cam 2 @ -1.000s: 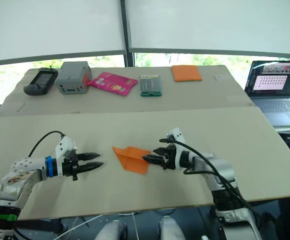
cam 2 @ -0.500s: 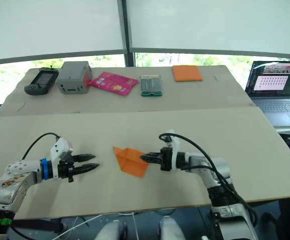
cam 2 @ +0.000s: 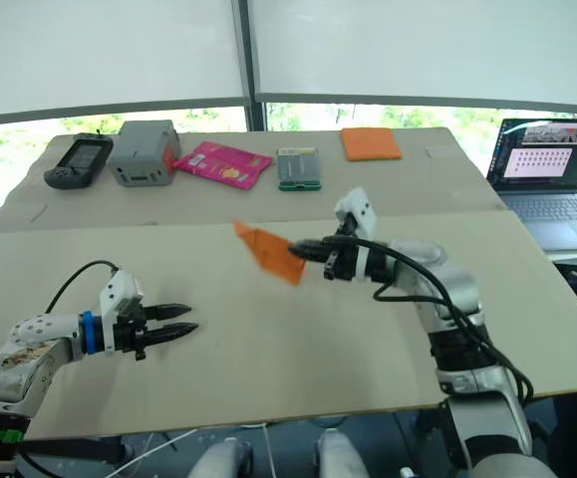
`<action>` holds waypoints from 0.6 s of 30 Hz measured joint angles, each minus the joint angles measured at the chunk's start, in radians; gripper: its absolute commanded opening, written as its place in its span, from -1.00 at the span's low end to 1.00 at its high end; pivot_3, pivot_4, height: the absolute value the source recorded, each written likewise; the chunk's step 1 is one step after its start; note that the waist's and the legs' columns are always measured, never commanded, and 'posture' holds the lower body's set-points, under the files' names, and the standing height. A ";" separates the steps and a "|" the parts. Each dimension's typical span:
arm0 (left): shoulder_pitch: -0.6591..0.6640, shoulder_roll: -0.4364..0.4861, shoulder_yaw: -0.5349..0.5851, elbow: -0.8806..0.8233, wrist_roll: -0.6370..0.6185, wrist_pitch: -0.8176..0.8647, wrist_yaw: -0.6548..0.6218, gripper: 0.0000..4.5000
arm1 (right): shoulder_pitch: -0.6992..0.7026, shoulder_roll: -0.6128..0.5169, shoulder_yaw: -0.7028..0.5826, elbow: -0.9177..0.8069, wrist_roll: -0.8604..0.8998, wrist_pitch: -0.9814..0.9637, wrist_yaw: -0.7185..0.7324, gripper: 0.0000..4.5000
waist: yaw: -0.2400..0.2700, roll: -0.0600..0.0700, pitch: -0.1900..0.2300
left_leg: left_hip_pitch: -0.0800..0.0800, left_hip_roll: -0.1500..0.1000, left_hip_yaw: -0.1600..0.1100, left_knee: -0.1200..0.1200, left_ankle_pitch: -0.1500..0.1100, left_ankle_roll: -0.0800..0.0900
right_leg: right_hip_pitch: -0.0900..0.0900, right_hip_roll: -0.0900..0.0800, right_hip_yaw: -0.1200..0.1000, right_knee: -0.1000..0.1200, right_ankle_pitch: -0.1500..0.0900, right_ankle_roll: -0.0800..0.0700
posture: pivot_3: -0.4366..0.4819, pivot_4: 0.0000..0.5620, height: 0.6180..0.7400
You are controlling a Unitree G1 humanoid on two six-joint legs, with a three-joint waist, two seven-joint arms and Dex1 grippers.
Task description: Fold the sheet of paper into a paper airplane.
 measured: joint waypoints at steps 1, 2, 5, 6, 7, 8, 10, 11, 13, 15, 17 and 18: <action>-0.005 -0.001 -0.002 0.001 0.000 0.000 0.000 -0.02 | 0.000 -0.003 0.027 0.019 -0.047 -0.088 0.012 -0.99 | 0.000 0.000 0.000 | 0.000 0.000 0.000 0.000 0.000 0.000 | 0.000 0.000 0.000 0.000 0.000 0.000 | -0.05 -0.47 1.00; -0.013 -0.001 -0.005 0.004 -0.001 0.000 -0.002 -0.02 | 0.000 -0.007 0.063 0.051 -0.117 -0.213 0.019 -0.99 | 0.000 0.000 0.000 | 0.000 -0.001 0.001 0.000 0.000 0.000 | 0.000 -0.001 0.001 0.000 0.000 0.000 | -0.05 -0.47 1.00; -0.018 -0.002 -0.011 0.006 -0.002 0.000 -0.007 -0.02 | -0.001 -0.031 0.144 0.160 -0.324 -0.624 -0.019 -0.99 | -0.001 0.000 0.000 | 0.000 -0.001 0.002 0.001 0.000 0.000 | 0.000 -0.002 0.002 0.000 0.001 0.001 | -0.05 -0.47 1.00; -0.018 -0.002 -0.013 0.008 -0.002 0.000 -0.008 -0.02 | -0.001 -0.038 0.156 0.187 -0.374 -0.726 -0.039 -0.99 | -0.001 0.000 0.000 | 0.000 -0.001 0.002 0.001 0.000 0.000 | 0.000 -0.002 0.002 0.000 0.001 0.001 | -0.05 -0.47 1.00; -0.018 -0.002 -0.016 0.012 -0.001 0.000 -0.009 -0.02 | 0.000 -0.053 0.181 0.227 -0.458 -0.886 -0.085 -0.99 | 0.000 0.000 0.000 | 0.000 -0.001 0.002 0.001 0.000 0.000 | 0.000 -0.002 0.002 0.000 0.001 0.001 | -0.05 -0.47 1.00; -0.018 -0.002 -0.017 0.014 -0.001 0.000 -0.009 -0.02 | 0.005 -0.065 0.201 0.252 -0.526 -1.002 -0.119 -0.99 | 0.000 0.000 0.000 | 0.000 -0.001 0.002 0.001 0.000 0.000 | 0.000 -0.002 0.002 0.000 0.001 0.001 | -0.05 -0.47 1.00; -0.019 -0.002 -0.018 0.015 -0.001 0.000 -0.010 -0.02 | 0.030 -0.082 0.239 0.293 -0.644 -1.191 -0.191 -0.99 | 0.002 0.000 0.000 | 0.000 -0.001 0.002 0.001 0.000 0.000 | 0.000 -0.001 0.002 0.000 0.002 -0.001 | -0.05 -0.47 1.00; -0.020 -0.002 -0.019 0.016 -0.001 0.000 -0.010 -0.02 | 0.050 -0.086 0.254 0.307 -0.689 -1.255 -0.220 -0.99 | 0.002 0.000 0.000 | 0.000 -0.001 0.002 0.001 0.000 0.000 | 0.000 -0.001 0.002 0.000 0.003 -0.003 | -0.05 -0.47 1.00; -0.023 -0.002 -0.022 0.018 -0.001 0.000 -0.011 -0.02 | 0.092 -0.085 0.276 0.337 -0.752 -1.354 -0.272 -0.99 | 0.001 0.000 0.000 | 0.000 -0.002 0.002 0.001 0.000 0.000 | 0.000 -0.002 0.003 0.001 0.004 -0.005 | -0.05 -0.47 1.00; -0.024 -0.002 -0.024 0.020 -0.001 0.000 -0.012 -0.02 | 0.110 -0.086 0.295 0.368 -0.805 -1.411 -0.318 -0.99 | 0.000 0.000 0.000 | 0.001 -0.002 0.003 0.002 0.000 0.000 | 0.000 -0.002 0.004 0.001 0.004 -0.005 | -0.05 -0.47 1.00; -0.029 -0.002 -0.027 0.023 -0.001 0.000 -0.013 -0.02 | 0.113 -0.091 0.298 0.392 -0.853 -1.448 -0.364 -0.99 | -0.002 0.000 0.000 | 0.002 -0.002 0.003 0.002 0.000 0.000 | 0.000 -0.002 0.004 0.002 0.004 -0.005 | -0.05 -0.47 1.00; -0.033 -0.003 -0.028 0.024 -0.001 0.000 -0.013 -0.02 | 0.112 -0.096 0.299 0.405 -0.869 -1.458 -0.379 -0.99 | -0.002 0.000 0.000 | 0.002 -0.002 0.003 0.002 0.000 0.000 | 0.000 -0.001 0.004 0.002 0.004 -0.005 | -0.05 -0.47 1.00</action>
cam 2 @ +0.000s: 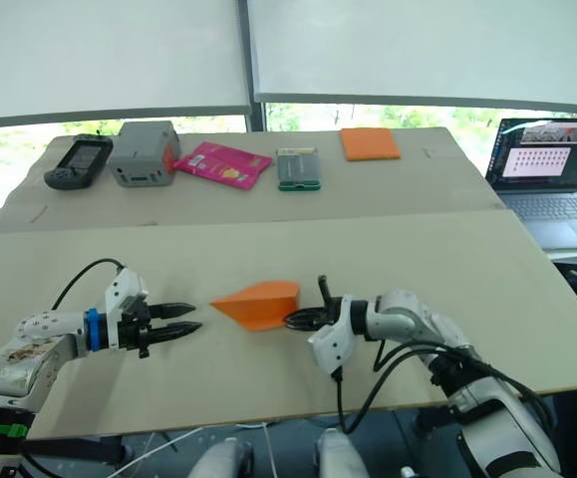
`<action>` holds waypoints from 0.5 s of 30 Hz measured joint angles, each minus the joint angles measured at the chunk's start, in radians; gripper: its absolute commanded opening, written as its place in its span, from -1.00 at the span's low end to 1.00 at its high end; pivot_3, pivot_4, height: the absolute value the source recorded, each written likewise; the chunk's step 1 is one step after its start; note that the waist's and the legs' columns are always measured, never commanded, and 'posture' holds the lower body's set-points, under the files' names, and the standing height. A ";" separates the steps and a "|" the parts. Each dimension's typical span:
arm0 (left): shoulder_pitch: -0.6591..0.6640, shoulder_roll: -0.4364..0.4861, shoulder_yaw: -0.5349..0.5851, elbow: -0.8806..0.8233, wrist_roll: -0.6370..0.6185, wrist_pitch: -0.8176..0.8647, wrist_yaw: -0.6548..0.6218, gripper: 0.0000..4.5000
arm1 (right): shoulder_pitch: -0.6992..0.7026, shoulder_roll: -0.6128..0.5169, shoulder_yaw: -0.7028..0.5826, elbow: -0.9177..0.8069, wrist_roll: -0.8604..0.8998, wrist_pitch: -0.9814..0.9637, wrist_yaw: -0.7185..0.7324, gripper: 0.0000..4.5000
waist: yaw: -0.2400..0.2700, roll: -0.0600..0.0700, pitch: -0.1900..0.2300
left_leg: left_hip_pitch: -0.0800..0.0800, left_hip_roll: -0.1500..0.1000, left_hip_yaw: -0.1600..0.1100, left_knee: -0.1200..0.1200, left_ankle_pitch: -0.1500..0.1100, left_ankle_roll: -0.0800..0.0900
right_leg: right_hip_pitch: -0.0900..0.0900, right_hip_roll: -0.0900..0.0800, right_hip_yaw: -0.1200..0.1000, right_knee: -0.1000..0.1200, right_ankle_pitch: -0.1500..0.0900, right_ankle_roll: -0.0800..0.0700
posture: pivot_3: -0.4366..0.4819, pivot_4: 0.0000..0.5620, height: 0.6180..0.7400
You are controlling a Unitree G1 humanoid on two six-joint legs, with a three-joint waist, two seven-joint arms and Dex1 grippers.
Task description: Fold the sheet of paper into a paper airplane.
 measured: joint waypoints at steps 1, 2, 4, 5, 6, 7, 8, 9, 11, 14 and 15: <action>-0.004 0.000 -0.001 0.003 0.000 0.000 -0.001 -0.02 | -0.001 -0.008 0.001 0.016 -0.013 -0.005 -0.012 -0.99 | 0.000 0.000 0.000 | 0.000 0.000 0.000 0.000 0.000 0.000 | 0.000 0.000 0.000 0.000 0.000 0.000 | -0.05 -0.47 1.00; -0.007 0.000 -0.001 0.007 0.000 0.000 -0.002 -0.02 | -0.001 -0.017 0.002 0.032 -0.027 -0.006 -0.021 -0.99 | 0.000 0.000 0.000 | 0.000 0.000 0.000 0.000 0.000 0.000 | 0.000 0.000 0.000 0.000 0.000 0.000 | -0.05 -0.47 1.00; -0.013 -0.001 -0.005 0.014 0.001 0.000 -0.004 -0.02 | -0.001 -0.026 0.003 0.045 -0.029 -0.010 -0.029 -0.99 | 0.000 0.000 0.000 | 0.000 0.000 0.000 0.000 0.000 0.000 | 0.000 0.000 0.000 0.000 0.000 -0.001 | -0.05 -0.47 1.00; -0.018 -0.003 -0.008 0.015 0.001 0.000 -0.006 -0.02 | -0.001 -0.029 0.004 0.047 -0.025 -0.013 -0.029 -0.99 | 0.001 0.000 0.000 | 0.000 0.000 0.000 0.000 0.000 0.000 | 0.000 0.000 0.000 0.000 0.000 -0.001 | -0.05 -0.47 1.00; -0.023 -0.006 -0.011 0.015 0.000 0.000 -0.008 -0.02 | -0.001 -0.031 0.006 0.049 -0.018 -0.014 -0.026 -0.99 | 0.001 0.000 0.000 | 0.000 0.000 0.000 0.000 0.000 0.000 | 0.001 0.000 0.000 0.000 0.000 -0.001 | -0.05 -0.47 1.00; -0.026 -0.008 -0.014 0.015 0.000 0.000 -0.011 -0.02 | 0.000 -0.032 0.007 0.051 -0.004 -0.014 -0.023 -0.86 | 0.001 0.000 0.000 | 0.000 0.000 0.000 0.000 0.000 0.000 | 0.001 0.000 0.000 0.000 0.000 -0.001 | -0.05 -0.47 1.00; -0.027 -0.010 -0.017 0.015 0.000 0.000 -0.016 -0.02 | 0.001 -0.034 0.008 0.052 0.011 -0.014 -0.019 -0.72 | 0.001 0.000 0.000 | 0.000 0.000 0.000 0.000 0.000 0.000 | 0.001 0.000 0.000 0.000 0.001 -0.001 | -0.05 -0.47 1.00; -0.027 -0.012 -0.019 0.015 -0.001 0.000 -0.020 -0.02 | 0.001 -0.036 0.008 0.051 0.016 -0.014 -0.017 -0.59 | 0.001 0.000 0.000 | 0.000 0.000 0.000 0.000 0.000 0.000 | 0.001 0.000 0.000 0.000 0.001 -0.001 | -0.05 -0.47 1.00; -0.029 -0.014 -0.029 0.015 -0.001 0.002 -0.026 -0.02 | 0.004 -0.048 0.008 0.050 0.034 -0.014 -0.009 -0.27 | 0.001 0.000 0.000 | 0.000 0.000 0.000 0.000 0.000 0.000 | 0.001 0.000 0.000 0.000 0.001 -0.001 | -0.05 -0.47 1.00; -0.030 -0.014 -0.037 0.015 -0.002 0.006 -0.030 -0.02 | 0.019 -0.092 0.008 0.014 0.084 -0.013 0.019 0.18 | 0.002 0.000 0.000 | 0.000 0.000 0.000 0.000 0.000 0.000 | 0.001 0.000 0.000 0.000 0.001 -0.001 | -0.05 -0.47 1.00; -0.031 -0.014 -0.037 0.016 -0.003 0.010 -0.033 -0.02 | 0.030 -0.120 0.007 -0.020 0.116 -0.011 0.036 0.36 | 0.003 0.000 0.000 | 0.000 0.000 0.000 0.000 0.000 0.000 | 0.001 0.000 0.000 0.000 0.001 -0.001 | -0.05 -0.47 1.00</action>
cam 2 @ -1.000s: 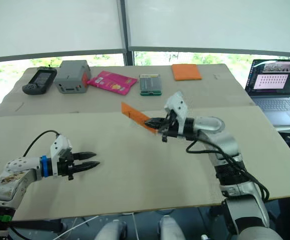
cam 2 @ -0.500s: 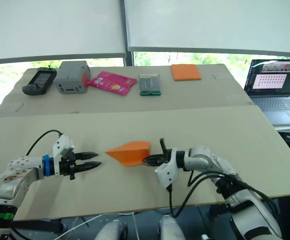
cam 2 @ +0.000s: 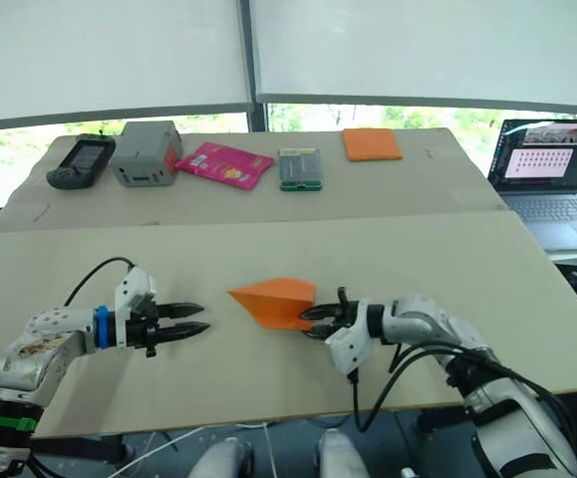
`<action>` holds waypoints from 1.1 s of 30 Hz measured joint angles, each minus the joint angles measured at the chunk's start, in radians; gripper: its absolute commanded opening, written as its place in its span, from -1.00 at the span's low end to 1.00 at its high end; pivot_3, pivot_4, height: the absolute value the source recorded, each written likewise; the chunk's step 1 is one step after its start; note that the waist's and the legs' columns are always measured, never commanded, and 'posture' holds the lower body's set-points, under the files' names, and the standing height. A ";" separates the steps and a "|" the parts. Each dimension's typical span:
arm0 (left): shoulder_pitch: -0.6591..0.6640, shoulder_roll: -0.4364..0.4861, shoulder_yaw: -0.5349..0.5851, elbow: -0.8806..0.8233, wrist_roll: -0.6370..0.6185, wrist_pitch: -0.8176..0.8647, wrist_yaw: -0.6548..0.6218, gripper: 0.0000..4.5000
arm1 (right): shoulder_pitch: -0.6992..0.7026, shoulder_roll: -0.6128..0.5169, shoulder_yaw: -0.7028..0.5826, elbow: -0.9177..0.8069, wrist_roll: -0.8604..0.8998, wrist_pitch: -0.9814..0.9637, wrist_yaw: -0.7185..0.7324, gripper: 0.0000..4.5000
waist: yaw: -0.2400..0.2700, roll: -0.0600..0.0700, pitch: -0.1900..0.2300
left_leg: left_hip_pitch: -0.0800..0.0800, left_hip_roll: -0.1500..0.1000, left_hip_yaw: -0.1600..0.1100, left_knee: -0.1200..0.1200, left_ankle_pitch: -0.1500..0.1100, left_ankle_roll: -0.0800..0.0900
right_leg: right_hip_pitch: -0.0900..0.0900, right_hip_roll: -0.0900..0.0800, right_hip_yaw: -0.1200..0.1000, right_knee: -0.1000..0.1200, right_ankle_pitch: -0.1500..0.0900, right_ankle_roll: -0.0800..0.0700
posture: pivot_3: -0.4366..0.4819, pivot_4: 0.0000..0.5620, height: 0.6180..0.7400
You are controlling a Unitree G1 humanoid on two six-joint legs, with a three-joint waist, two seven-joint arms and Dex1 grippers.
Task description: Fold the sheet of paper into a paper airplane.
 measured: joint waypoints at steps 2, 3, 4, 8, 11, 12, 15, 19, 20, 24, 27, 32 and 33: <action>0.000 0.000 0.000 0.001 -0.002 0.003 -0.003 -0.02 | 0.022 -0.054 -0.006 -0.065 0.069 0.021 0.041 0.66 | 0.001 0.000 0.000 | 0.000 0.000 0.000 0.000 0.000 0.000 | 0.000 0.000 0.000 0.000 0.000 0.000 | -0.05 -0.47 1.00; 0.000 0.000 0.000 0.001 -0.003 0.004 -0.004 -0.02 | 0.027 -0.072 -0.008 -0.088 0.101 0.037 0.060 0.80 | 0.001 0.000 0.000 | 0.001 0.000 0.000 0.000 0.000 0.000 | 0.001 0.000 0.000 0.000 0.000 0.000 | -0.05 -0.47 1.00; 0.000 0.000 0.000 0.001 -0.004 0.004 -0.007 -0.02 | 0.032 -0.084 -0.010 -0.119 0.145 0.067 0.082 0.80 | 0.000 0.000 0.000 | 0.001 0.000 0.000 0.000 0.000 0.000 | 0.001 0.000 0.000 0.000 -0.001 0.001 | -0.05 -0.47 1.00; -0.001 0.000 0.000 -0.001 -0.022 0.008 -0.016 -0.02 | 0.045 -0.076 -0.040 -0.238 0.347 0.294 0.156 0.67 | -0.005 0.000 0.000 | 0.004 0.001 0.000 0.000 0.000 0.000 | 0.003 0.001 0.000 0.001 -0.001 0.001 | -0.05 -0.47 1.00; -0.002 0.000 0.000 -0.002 -0.025 0.009 -0.017 -0.02 | 0.017 -0.022 -0.079 -0.279 0.467 0.542 0.192 0.25 | -0.003 0.000 0.000 | 0.005 0.001 0.000 0.000 0.000 0.000 | 0.005 0.001 0.000 0.001 -0.001 0.001 | -0.05 -0.47 1.00; -0.003 0.000 0.000 -0.003 -0.026 0.010 -0.017 -0.02 | 0.007 0.000 -0.084 -0.285 0.487 0.614 0.201 0.10 | -0.001 0.000 0.000 | 0.005 0.001 0.000 0.000 0.000 0.000 | 0.005 0.001 0.000 0.001 -0.001 0.001 | -0.05 -0.47 1.00; -0.006 -0.001 0.000 -0.004 -0.027 0.011 -0.014 -0.02 | -0.016 0.064 -0.081 -0.286 0.502 0.852 0.212 -0.37 | 0.001 0.000 0.000 | 0.005 0.001 0.000 0.000 0.000 0.000 | 0.005 0.001 -0.001 0.000 -0.001 0.001 | -0.05 -0.47 1.00; -0.006 0.000 0.000 -0.006 -0.028 0.013 -0.011 -0.02 | -0.023 0.132 -0.079 -0.263 0.501 1.039 0.229 -0.99 | 0.009 0.000 0.000 | 0.004 0.000 -0.001 0.000 0.000 0.000 | 0.004 0.001 -0.001 0.000 -0.001 0.001 | -0.05 -0.47 1.00; -0.005 0.000 0.000 -0.007 -0.028 0.013 -0.010 -0.02 | -0.026 0.143 -0.078 -0.255 0.491 1.067 0.235 -1.00 | 0.010 0.000 0.000 | 0.004 0.000 -0.001 0.000 0.000 0.000 | 0.004 0.000 -0.001 0.000 -0.001 0.001 | -0.05 -0.47 1.00; 0.004 0.000 0.001 -0.015 -0.029 0.023 -0.008 -0.02 | -0.028 0.158 -0.077 -0.246 0.474 1.109 0.272 -1.00 | 0.012 0.000 0.000 | 0.004 0.001 -0.001 0.000 0.000 0.000 | 0.004 0.001 -0.001 0.000 -0.001 0.001 | -0.05 -0.47 1.00; 0.009 0.001 0.001 -0.028 -0.029 0.028 -0.007 -0.02 | 0.013 0.164 -0.077 -0.298 0.485 1.153 0.309 -1.00 | 0.013 0.000 0.000 | 0.004 0.001 -0.001 0.000 0.000 0.000 | 0.004 0.001 -0.002 0.000 -0.001 0.002 | -0.05 -0.47 1.00; 0.011 0.003 0.002 -0.030 -0.030 0.030 -0.003 -0.02 | 0.101 0.160 -0.079 -0.381 0.486 1.178 0.343 -1.00 | 0.019 0.000 0.000 | 0.004 0.001 -0.001 0.001 0.000 0.000 | 0.005 0.001 -0.002 0.000 -0.004 0.006 | -0.05 -0.47 1.00; 0.011 0.003 0.002 -0.030 -0.030 0.030 -0.004 -0.02 | 0.112 0.160 -0.080 -0.388 0.485 1.179 0.344 -1.00 | 0.020 0.000 0.000 | 0.004 0.001 -0.001 0.001 0.000 0.000 | 0.005 0.001 -0.002 0.000 -0.004 0.006 | -0.05 -0.47 1.00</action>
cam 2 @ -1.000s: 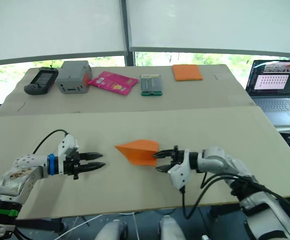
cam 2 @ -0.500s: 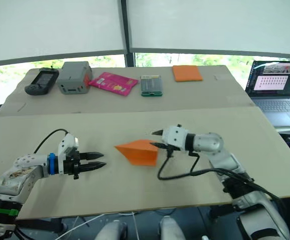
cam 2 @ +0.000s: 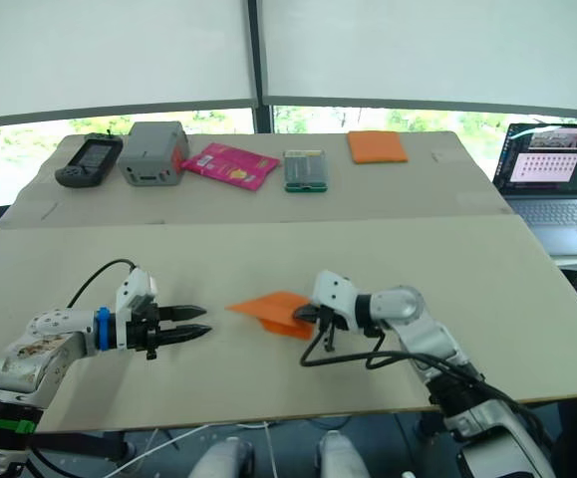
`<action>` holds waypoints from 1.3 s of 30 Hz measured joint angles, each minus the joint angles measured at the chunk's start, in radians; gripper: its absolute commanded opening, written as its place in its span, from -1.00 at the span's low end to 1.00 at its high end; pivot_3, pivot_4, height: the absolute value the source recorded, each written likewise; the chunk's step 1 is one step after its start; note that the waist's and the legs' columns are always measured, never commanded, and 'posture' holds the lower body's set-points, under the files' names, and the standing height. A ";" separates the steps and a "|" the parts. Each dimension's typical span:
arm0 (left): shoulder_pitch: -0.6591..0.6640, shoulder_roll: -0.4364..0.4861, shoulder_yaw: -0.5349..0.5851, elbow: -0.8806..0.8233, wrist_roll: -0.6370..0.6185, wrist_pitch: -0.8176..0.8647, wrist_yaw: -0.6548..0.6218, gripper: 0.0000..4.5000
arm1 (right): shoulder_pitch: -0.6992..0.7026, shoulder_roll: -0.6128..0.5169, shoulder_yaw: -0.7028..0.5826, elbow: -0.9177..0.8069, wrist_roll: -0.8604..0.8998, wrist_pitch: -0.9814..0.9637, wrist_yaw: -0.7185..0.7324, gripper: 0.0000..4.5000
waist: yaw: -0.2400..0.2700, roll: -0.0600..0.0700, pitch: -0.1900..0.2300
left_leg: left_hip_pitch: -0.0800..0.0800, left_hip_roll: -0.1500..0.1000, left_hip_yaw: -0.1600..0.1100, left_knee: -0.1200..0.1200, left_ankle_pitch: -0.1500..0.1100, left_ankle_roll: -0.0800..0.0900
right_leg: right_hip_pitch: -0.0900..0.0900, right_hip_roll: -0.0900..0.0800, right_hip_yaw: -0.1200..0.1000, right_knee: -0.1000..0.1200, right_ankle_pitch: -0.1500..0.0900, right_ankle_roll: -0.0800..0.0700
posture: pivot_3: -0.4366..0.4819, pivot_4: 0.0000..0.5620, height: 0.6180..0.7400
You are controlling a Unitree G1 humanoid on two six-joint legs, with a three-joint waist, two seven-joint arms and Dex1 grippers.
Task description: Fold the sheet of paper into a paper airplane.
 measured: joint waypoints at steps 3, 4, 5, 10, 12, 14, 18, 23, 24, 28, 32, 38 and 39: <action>-0.002 0.001 0.000 0.001 0.000 0.000 -0.002 -0.02 | 0.030 0.000 -0.001 -0.019 -0.003 0.000 -0.005 -1.00 | 0.001 0.000 0.000 | 0.000 0.000 0.000 0.000 0.000 0.000 | 0.000 0.000 0.000 0.000 0.000 0.000 | -0.05 -0.47 1.00; -0.003 0.001 0.000 0.001 0.000 0.000 -0.003 -0.02 | 0.035 0.000 -0.001 -0.020 -0.004 0.000 -0.006 -1.00 | 0.001 0.000 0.000 | 0.000 0.000 0.000 0.000 0.000 0.000 | 0.000 0.000 0.000 0.000 0.000 0.000 | -0.05 -0.47 1.00; -0.006 0.001 0.000 0.002 0.000 0.000 -0.006 -0.02 | 0.039 0.001 -0.001 -0.020 -0.010 0.000 -0.010 -1.00 | 0.002 0.000 0.000 | 0.000 0.000 0.000 0.000 0.000 0.000 | 0.000 0.000 0.000 0.000 0.000 0.000 | -0.05 -0.47 1.00; -0.031 0.001 -0.005 0.006 0.000 0.000 -0.022 -0.02 | 0.056 0.002 -0.001 -0.010 -0.059 -0.045 -0.037 -1.00 | 0.003 0.000 0.000 | 0.000 0.000 0.000 0.000 0.000 0.000 | 0.000 0.000 0.000 0.000 0.000 0.000 | -0.05 -0.47 1.00; -0.045 0.000 -0.011 0.009 0.001 0.000 -0.031 -0.02 | 0.061 0.002 0.000 -0.003 -0.078 -0.081 -0.045 -1.00 | 0.003 0.000 0.000 | 0.000 0.000 0.000 0.000 0.000 0.000 | 0.000 0.000 0.000 0.000 0.000 0.000 | -0.05 -0.47 1.00; -0.055 -0.004 -0.022 0.013 0.001 0.000 -0.039 -0.02 | 0.061 0.002 0.000 0.010 -0.089 -0.108 -0.048 -1.00 | 0.003 0.000 0.000 | 0.001 0.000 0.000 0.000 0.000 0.000 | 0.001 0.000 0.000 0.000 0.000 0.000 | -0.05 -0.47 1.00; -0.096 -0.041 -0.061 0.033 0.010 -0.002 -0.052 -0.02 | 0.051 0.002 0.008 0.030 -0.124 -0.155 -0.051 -1.00 | 0.005 0.000 0.000 | 0.005 0.000 0.000 0.000 0.000 0.000 | 0.006 0.000 -0.001 -0.001 0.000 0.000 | -0.05 -0.47 1.00; -0.171 -0.091 -0.124 0.096 0.041 -0.018 -0.067 -0.85 | 0.049 0.011 0.015 0.037 -0.140 -0.174 -0.056 -1.00 | 0.005 0.000 0.000 | 0.007 0.000 0.000 0.000 0.000 0.000 | 0.008 0.000 -0.001 -0.001 -0.001 0.001 | -0.05 -0.47 1.00; -0.187 -0.101 -0.131 0.111 0.050 -0.023 -0.068 -0.99 | 0.049 0.012 0.015 0.037 -0.141 -0.174 -0.057 -1.00 | 0.005 0.000 0.000 | 0.007 0.000 0.000 0.000 0.000 0.000 | 0.008 0.000 -0.001 -0.001 0.000 0.000 | -0.05 -0.47 1.00; -0.255 -0.142 -0.188 0.180 0.100 -0.054 -0.076 -0.99 | 0.053 0.013 0.014 0.035 -0.147 -0.174 -0.061 -1.00 | 0.005 0.000 0.000 | 0.007 -0.001 0.000 0.000 0.000 0.000 | 0.009 0.000 -0.001 -0.001 0.000 0.001 | -0.05 -0.47 1.00; -0.281 -0.183 -0.244 0.253 0.159 -0.113 -0.080 -0.99 | 0.060 0.018 0.014 0.027 -0.155 -0.173 -0.072 -1.00 | 0.002 0.000 0.000 | 0.008 0.000 0.000 0.000 0.000 0.000 | 0.009 0.000 0.000 -0.001 -0.001 0.001 | -0.05 -0.47 1.00; -0.302 -0.216 -0.282 0.346 0.230 -0.216 -0.079 -0.99 | 0.070 0.019 0.000 0.004 -0.148 -0.138 -0.078 -1.00 | 0.005 0.000 0.000 | 0.008 -0.001 0.000 0.000 0.000 0.000 | 0.009 0.000 0.000 -0.001 0.000 0.001 | -0.05 -0.47 1.00; -0.309 -0.222 -0.282 0.358 0.240 -0.229 -0.074 -0.99 | 0.072 0.019 -0.004 -0.005 -0.140 -0.121 -0.076 -1.00 | 0.006 0.000 0.000 | 0.008 -0.001 0.000 0.000 0.000 0.000 | 0.010 0.000 0.000 -0.001 0.000 0.001 | -0.05 -0.47 1.00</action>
